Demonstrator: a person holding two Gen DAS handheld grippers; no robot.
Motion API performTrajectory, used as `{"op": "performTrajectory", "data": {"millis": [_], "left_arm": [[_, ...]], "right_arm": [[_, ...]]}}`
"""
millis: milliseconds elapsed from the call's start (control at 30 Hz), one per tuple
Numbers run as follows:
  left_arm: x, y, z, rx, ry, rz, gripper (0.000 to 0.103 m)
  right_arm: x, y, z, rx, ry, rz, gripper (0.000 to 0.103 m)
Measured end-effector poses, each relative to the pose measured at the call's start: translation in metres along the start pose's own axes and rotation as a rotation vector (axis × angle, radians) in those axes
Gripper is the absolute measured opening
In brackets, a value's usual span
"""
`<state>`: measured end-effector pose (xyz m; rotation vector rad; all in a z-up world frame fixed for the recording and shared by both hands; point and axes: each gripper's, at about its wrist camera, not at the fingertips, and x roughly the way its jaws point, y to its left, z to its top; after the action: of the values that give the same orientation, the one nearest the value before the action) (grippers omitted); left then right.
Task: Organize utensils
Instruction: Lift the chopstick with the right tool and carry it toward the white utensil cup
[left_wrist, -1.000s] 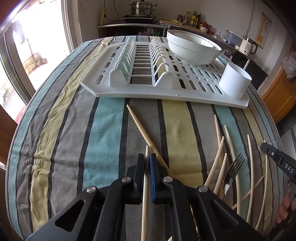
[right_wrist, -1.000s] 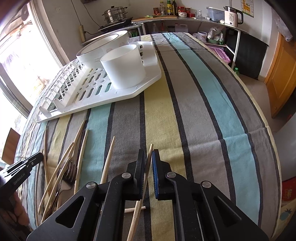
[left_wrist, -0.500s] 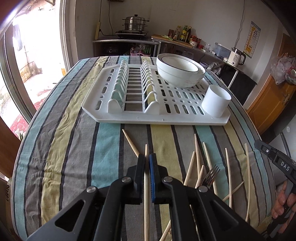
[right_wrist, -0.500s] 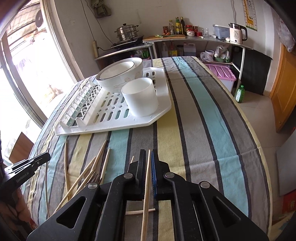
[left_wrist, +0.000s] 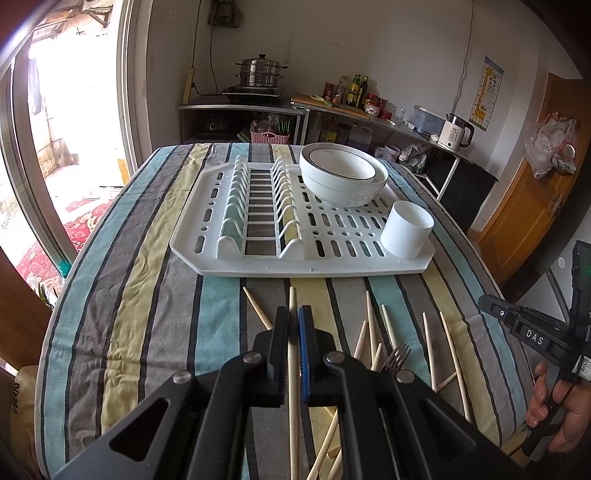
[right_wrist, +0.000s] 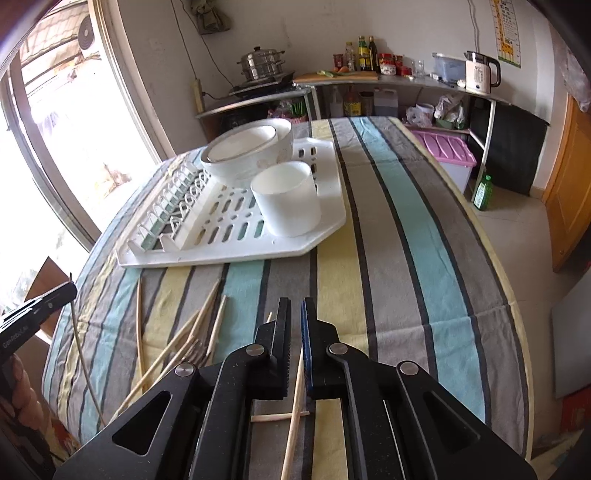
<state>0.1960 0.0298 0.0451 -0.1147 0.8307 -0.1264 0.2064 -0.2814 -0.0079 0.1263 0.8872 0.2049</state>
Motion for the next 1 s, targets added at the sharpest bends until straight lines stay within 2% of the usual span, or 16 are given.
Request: {"op": "performTrajectory", "data": {"millis": [33,167,367,500,633,733,1000], "left_arm": [[0.004,0.001,-0.002,-0.003,0.011,0.001,0.006],[0.013,0.004,-0.007,-0.012,0.035,-0.003,0.006],[0.016,0.007,-0.008,-0.016,0.039,-0.004,0.006],[0.017,0.007,-0.008,-0.016,0.041,-0.005,0.006],[0.018,0.009,-0.009,-0.015,0.042,-0.006,0.006],[0.017,0.009,-0.009,-0.013,0.039,-0.01,0.006],[0.004,0.012,-0.006,-0.017,0.016,-0.016,0.006]], "right_arm": [[0.009,-0.003,-0.002,0.003,0.033,0.007,0.015],[0.042,-0.009,-0.009,0.013,0.14,0.018,0.018],[0.065,-0.008,-0.008,0.0,0.209,-0.032,0.019],[0.067,-0.002,-0.005,-0.031,0.217,-0.06,0.019],[0.071,0.002,-0.002,-0.056,0.225,-0.091,0.005],[0.072,-0.001,0.001,-0.048,0.229,-0.077,0.004],[0.032,-0.001,0.01,-0.032,0.122,-0.029,0.004]]}}
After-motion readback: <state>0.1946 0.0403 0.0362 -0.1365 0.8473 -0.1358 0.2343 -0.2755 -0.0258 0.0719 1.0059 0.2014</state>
